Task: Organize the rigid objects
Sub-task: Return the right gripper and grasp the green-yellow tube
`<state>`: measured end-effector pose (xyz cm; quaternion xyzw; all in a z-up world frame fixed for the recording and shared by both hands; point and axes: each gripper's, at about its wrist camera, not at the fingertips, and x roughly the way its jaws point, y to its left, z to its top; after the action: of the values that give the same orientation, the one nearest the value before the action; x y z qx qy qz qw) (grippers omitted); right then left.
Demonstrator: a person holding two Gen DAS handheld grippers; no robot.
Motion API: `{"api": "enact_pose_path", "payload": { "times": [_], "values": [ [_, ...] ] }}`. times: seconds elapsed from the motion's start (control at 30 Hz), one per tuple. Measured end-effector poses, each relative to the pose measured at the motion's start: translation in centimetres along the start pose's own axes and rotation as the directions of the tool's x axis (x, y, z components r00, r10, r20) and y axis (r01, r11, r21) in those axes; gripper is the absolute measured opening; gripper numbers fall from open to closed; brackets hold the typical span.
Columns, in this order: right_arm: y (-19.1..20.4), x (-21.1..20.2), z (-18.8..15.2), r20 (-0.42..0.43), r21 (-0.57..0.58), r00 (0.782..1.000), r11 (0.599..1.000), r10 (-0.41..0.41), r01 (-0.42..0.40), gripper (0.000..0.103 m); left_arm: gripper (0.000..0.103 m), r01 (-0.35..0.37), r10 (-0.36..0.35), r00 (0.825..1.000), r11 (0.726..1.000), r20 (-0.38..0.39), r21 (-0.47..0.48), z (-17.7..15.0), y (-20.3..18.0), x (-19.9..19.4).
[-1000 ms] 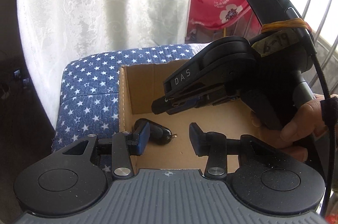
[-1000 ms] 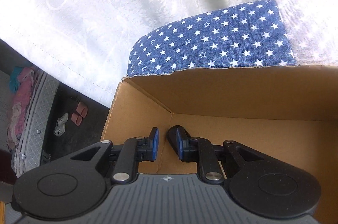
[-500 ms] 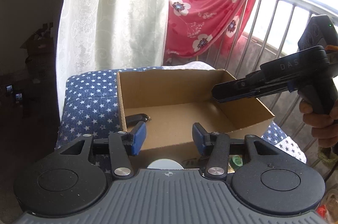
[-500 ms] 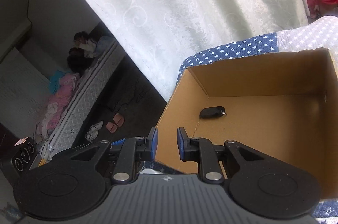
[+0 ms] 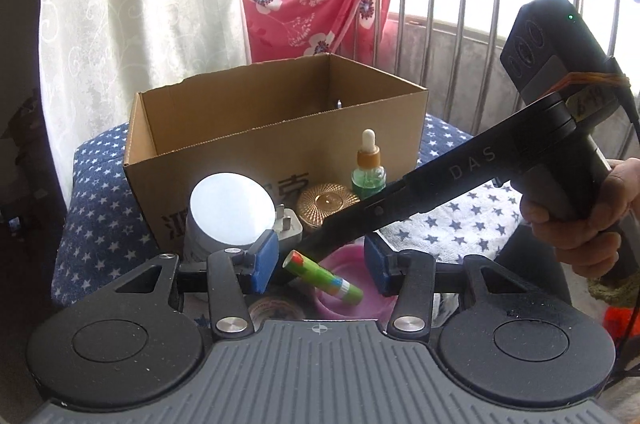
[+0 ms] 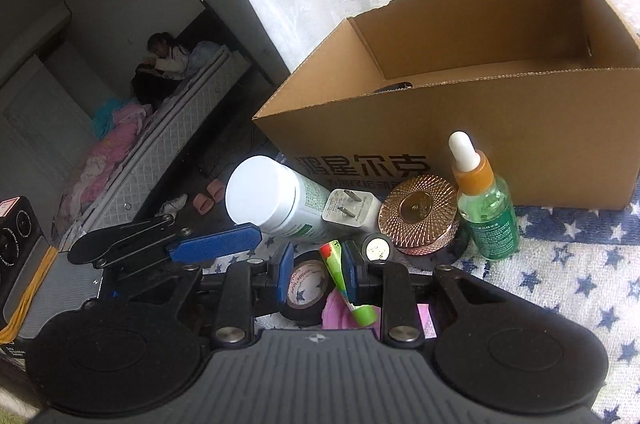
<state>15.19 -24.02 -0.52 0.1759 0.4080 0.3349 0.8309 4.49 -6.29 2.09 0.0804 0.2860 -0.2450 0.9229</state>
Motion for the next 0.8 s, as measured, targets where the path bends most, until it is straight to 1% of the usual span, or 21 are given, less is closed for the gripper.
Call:
{"api": "enact_pose_path", "payload": {
  "times": [0.07,0.23,0.37,0.47,0.57,0.7,0.8],
  "values": [
    [-0.2,0.3,0.4,0.003,0.008,1.0,1.0,0.003,-0.003,0.028,0.048,-0.018,0.018,1.0,1.0,-0.003,-0.005,0.0,0.6,0.3],
    [-0.7,0.5,0.2,0.011,0.019,1.0,1.0,0.012,-0.012,0.028,0.048,-0.022,0.02,1.0,0.998,-0.022,-0.064,-0.4,2.4,0.7],
    [-0.6,0.3,0.2,0.016,0.015,1.0,1.0,0.005,-0.005,0.028,0.048,-0.024,0.023,1.0,0.997,-0.013,-0.077,-0.6,2.9,0.4],
    [-0.6,0.3,0.1,0.013,0.018,1.0,1.0,0.001,-0.002,0.028,0.048,-0.018,0.016,1.0,0.996,-0.02,-0.087,-0.9,3.0,0.5],
    [-0.6,0.1,-0.1,0.01,0.018,1.0,1.0,-0.004,0.004,0.028,0.048,0.013,-0.016,0.999,0.996,-0.031,-0.094,-1.2,2.9,0.5],
    [-0.1,0.2,-0.5,-0.006,-0.008,1.0,1.0,-0.002,0.002,0.028,0.048,0.092,-0.098,0.994,0.989,-0.054,-0.113,-1.9,2.3,1.1],
    [0.3,0.8,-0.7,-0.027,-0.033,1.0,0.999,-0.011,0.01,0.028,0.048,0.116,-0.127,0.989,0.983,-0.074,-0.14,-2.4,2.0,2.2]
  ]
}}
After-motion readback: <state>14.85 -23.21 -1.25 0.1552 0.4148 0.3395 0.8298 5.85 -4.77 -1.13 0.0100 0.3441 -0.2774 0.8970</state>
